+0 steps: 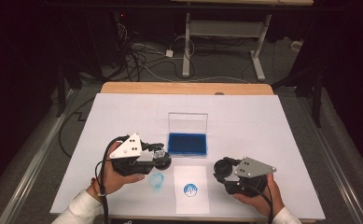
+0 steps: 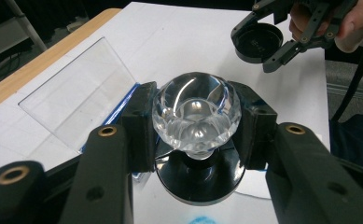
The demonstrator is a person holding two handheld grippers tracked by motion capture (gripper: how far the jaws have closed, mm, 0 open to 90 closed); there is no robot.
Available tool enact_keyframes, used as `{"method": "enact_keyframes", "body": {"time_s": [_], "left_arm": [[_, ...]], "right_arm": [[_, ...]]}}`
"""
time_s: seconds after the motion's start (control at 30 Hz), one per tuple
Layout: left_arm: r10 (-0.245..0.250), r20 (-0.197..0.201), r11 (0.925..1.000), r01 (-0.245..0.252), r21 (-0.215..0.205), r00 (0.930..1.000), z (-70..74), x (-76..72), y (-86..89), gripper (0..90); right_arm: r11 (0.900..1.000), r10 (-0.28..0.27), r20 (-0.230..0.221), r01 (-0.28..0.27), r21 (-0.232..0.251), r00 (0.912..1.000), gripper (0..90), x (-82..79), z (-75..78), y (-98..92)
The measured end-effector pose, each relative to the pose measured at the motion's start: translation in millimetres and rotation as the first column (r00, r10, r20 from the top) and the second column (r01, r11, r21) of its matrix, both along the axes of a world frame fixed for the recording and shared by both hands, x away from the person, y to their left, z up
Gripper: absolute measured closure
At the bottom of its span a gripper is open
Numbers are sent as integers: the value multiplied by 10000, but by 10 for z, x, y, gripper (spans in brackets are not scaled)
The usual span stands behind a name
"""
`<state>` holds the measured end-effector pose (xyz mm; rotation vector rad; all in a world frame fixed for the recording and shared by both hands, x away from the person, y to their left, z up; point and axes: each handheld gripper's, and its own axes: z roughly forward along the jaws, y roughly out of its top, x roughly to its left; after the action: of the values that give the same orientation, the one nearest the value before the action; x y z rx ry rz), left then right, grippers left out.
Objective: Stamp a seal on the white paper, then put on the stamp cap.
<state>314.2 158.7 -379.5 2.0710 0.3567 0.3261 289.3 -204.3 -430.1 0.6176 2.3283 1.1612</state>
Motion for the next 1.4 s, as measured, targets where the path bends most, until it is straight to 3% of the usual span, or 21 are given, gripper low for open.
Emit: {"method": "enact_keyframes", "body": {"time_s": [0.37,0.77,1.1,1.4], "left_arm": [[178,106,9998,-178,-15,9998,2,-39,12,544],[291,161,9995,-289,-111,9994,3,-23,18,544],[-53,301,9993,64,-377,9995,81,-50,-127,544],[-632,489,9962,659,-571,9968,171,-68,-325,544]], "right_arm": [[9997,230,52,-230,-66,9997,380,14,2,69],[9984,555,-175,-556,-93,9983,380,22,-43,187],[9943,1063,-419,-1065,-34,9934,380,5,-88,400],[9893,1440,-585,-1422,332,9879,380,44,-62,606]]}}
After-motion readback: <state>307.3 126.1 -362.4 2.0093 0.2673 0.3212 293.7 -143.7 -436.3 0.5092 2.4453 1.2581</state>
